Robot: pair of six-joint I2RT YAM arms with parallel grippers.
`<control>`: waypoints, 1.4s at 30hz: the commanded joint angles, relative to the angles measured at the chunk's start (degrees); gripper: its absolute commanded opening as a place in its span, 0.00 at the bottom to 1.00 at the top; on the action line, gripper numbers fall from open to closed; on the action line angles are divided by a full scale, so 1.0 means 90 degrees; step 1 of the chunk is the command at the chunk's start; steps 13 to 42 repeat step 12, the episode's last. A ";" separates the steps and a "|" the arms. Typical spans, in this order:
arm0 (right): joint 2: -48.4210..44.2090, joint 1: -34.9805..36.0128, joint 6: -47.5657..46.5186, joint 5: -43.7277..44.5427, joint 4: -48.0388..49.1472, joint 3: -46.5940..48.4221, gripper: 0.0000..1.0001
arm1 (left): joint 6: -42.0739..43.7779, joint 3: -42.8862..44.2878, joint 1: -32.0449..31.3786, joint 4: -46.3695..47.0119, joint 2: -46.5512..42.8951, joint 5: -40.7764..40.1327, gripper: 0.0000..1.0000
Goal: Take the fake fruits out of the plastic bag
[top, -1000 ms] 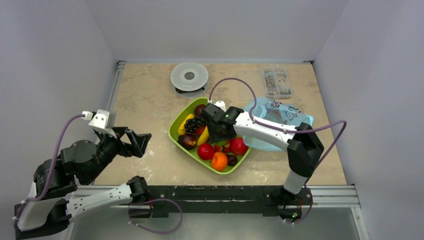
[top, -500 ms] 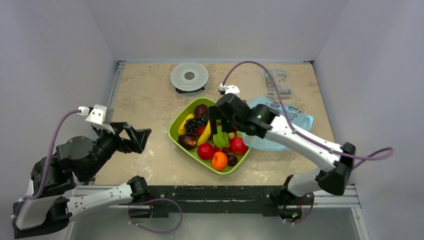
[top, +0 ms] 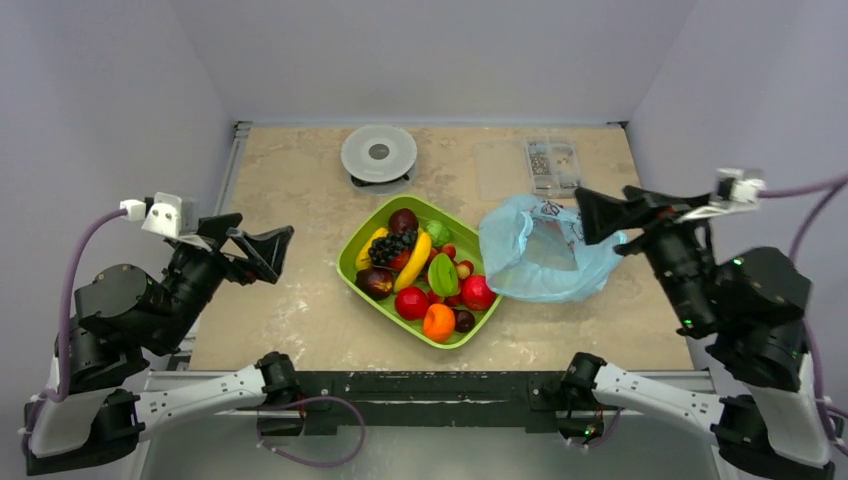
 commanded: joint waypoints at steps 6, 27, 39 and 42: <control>-0.0124 0.0005 -0.0480 0.1950 0.0152 0.0119 0.99 | 0.0766 0.0523 0.0034 0.0718 0.0051 -0.0022 1.00; -0.0142 0.0004 -0.0331 0.1915 0.0038 0.0090 0.99 | 0.0838 0.0721 0.0034 0.0681 0.0321 0.0020 1.00; -0.0142 0.0004 -0.0331 0.1915 0.0038 0.0090 0.99 | 0.0838 0.0721 0.0034 0.0681 0.0321 0.0020 1.00; -0.0142 0.0004 -0.0331 0.1915 0.0038 0.0090 0.99 | 0.0838 0.0721 0.0034 0.0681 0.0321 0.0020 1.00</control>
